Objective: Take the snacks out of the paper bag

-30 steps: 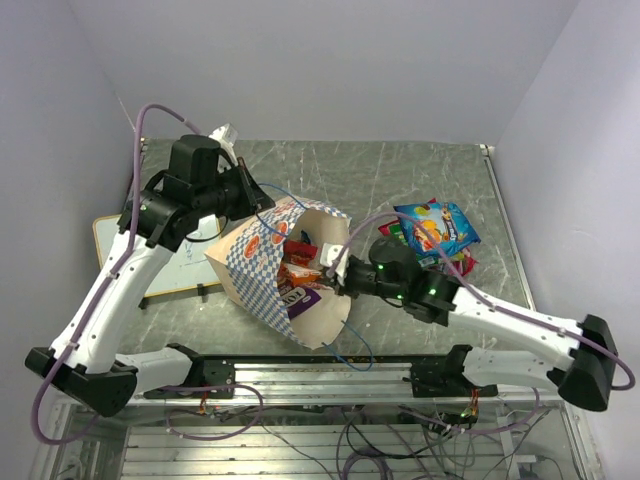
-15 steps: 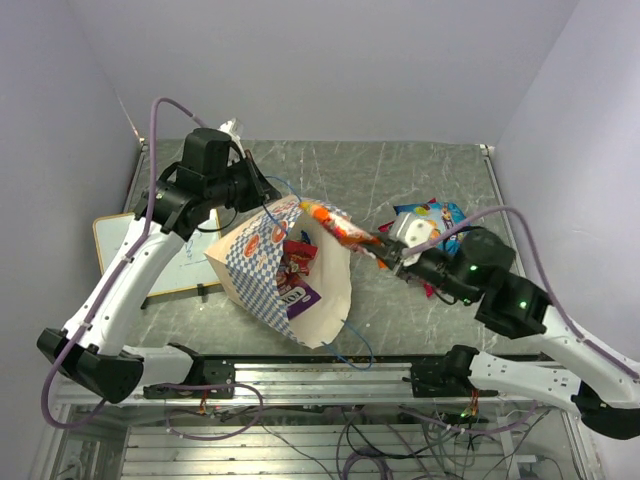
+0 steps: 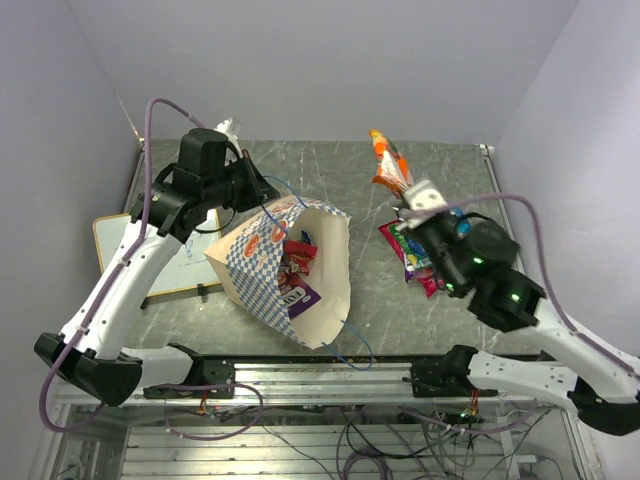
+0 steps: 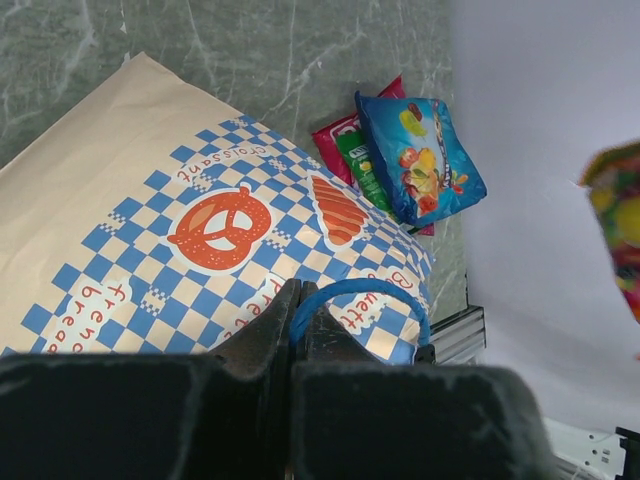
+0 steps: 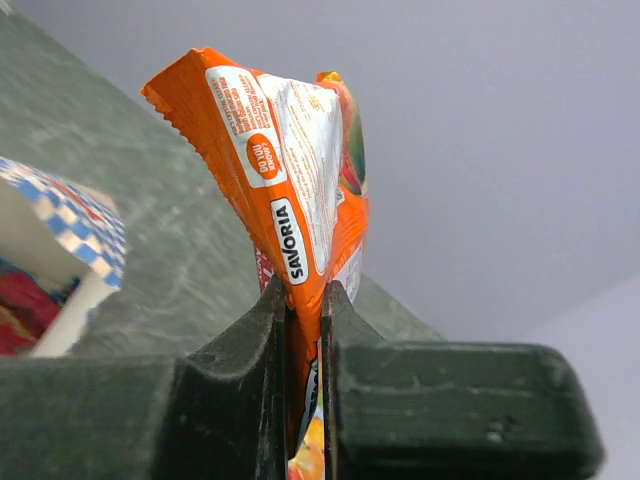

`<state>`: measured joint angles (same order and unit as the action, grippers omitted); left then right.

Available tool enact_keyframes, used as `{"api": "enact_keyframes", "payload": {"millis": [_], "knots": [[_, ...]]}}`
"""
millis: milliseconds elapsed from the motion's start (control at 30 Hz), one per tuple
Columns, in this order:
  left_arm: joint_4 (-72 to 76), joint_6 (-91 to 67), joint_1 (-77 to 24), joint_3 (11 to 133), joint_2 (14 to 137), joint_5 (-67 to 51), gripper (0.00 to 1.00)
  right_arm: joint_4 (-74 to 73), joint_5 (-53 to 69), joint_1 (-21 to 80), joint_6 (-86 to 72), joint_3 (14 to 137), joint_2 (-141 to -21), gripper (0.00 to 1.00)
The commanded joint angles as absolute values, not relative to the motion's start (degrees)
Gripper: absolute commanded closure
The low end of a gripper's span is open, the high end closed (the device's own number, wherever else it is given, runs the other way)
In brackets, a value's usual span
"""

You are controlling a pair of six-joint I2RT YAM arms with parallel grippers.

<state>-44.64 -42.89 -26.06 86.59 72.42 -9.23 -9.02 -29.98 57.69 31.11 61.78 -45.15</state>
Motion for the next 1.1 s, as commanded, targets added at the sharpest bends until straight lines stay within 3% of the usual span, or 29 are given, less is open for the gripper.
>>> {"api": "enact_keyframes", "payload": {"millis": [0,200,567,1067], "knots": [[-44.7,-42.9,-25.7,87.8,70.7,-9.0,0.93,-7.8,-42.3,56.0,35.2,64.9,-55.0,1.0],[-45.9,-42.9,-25.6,87.3,69.3,-8.7,0.93,-17.6,-40.6,43.8,30.6,69.5,-66.1,1.0],[-47.5,-42.3,-25.5,87.1,68.0,-8.2,0.93,-22.0,-42.2,31.5,32.7,66.5,-75.5,1.0],[-46.2,-42.0,-25.3,86.1,68.9,-10.6,0.93,-31.1,-43.6,29.8,30.9,60.8,-77.5,1.0]]}}
